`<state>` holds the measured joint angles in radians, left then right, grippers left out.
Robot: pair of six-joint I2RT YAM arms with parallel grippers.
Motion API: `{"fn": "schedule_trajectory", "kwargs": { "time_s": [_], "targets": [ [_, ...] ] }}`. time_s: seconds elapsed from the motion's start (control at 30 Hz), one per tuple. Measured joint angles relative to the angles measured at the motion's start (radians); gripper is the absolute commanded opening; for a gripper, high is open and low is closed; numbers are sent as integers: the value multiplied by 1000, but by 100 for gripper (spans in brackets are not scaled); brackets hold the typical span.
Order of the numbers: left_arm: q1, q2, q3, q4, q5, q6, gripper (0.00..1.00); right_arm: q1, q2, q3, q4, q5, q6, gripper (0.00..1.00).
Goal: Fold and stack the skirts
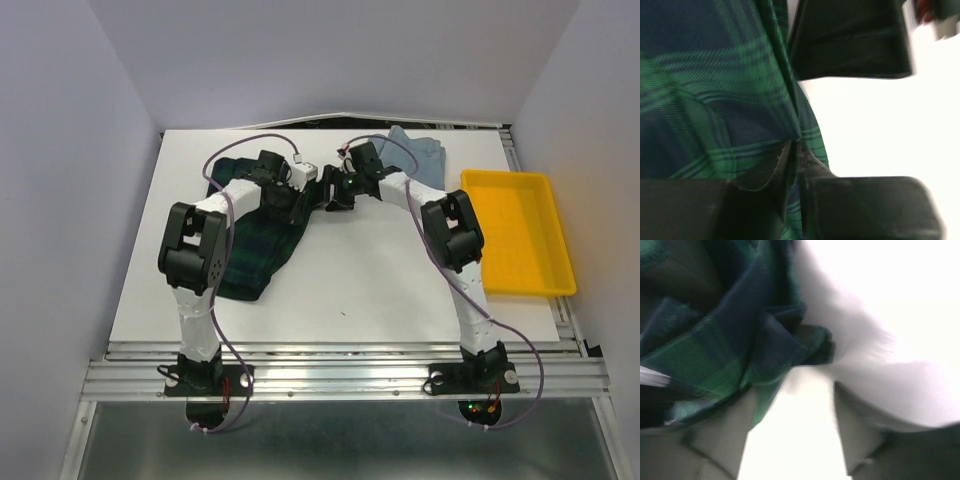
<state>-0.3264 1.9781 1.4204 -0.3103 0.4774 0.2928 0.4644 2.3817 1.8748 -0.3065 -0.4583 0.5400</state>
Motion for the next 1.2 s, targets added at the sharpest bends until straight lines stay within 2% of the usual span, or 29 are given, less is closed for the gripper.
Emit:
{"fn": "schedule_trajectory", "kwargs": {
  "time_s": [0.03, 0.07, 0.17, 0.33, 0.53, 0.73, 0.9, 0.93, 1.0, 1.03, 1.07, 1.1, 1.13, 1.17, 1.2],
  "targets": [
    [0, 11, 0, 0, 8, -4, 40, -7, -3, -5, 9, -21, 16, 81],
    [0, 18, 0, 0, 16, -6, 42, -19, -11, -14, 24, -48, 18, 90],
    [1, 24, 0, 0, 51, -20, 50, -42, -53, -83, 77, -119, 70, 100],
    [11, -24, -53, 47, 118, -48, 63, -63, -97, -205, 198, -187, 190, 100],
    [20, -252, -138, 43, 156, -56, 66, -50, -98, -238, 310, -204, 348, 100],
    [49, -459, -171, 50, 122, -64, 69, -5, -86, -220, 388, -167, 436, 100],
    [193, -522, -238, -2, 37, -50, 59, 31, -11, -122, 353, -79, 432, 97],
    [241, -515, -250, -16, 16, -47, 54, 35, 4, -106, 340, -57, 430, 94],
    [329, -492, -268, -47, -8, -37, 51, 37, 13, -89, 325, -35, 419, 74],
    [367, -478, -275, -61, -21, -31, 45, 39, 18, -68, 312, -21, 404, 62],
    [396, -463, -283, -73, -35, -25, 40, 39, 25, -52, 302, -9, 394, 45],
    [410, -453, -291, -83, -50, -16, 36, 39, 34, -36, 299, -2, 377, 37],
    [419, -438, -300, -94, -61, -11, 29, 40, 48, -12, 289, 3, 348, 29],
    [420, -422, -307, -107, -68, -1, 24, 44, 77, 37, 279, 5, 296, 16],
    [415, -399, -316, -115, -71, 18, 20, 44, 109, 91, 280, 6, 265, 11]
  ]
}}
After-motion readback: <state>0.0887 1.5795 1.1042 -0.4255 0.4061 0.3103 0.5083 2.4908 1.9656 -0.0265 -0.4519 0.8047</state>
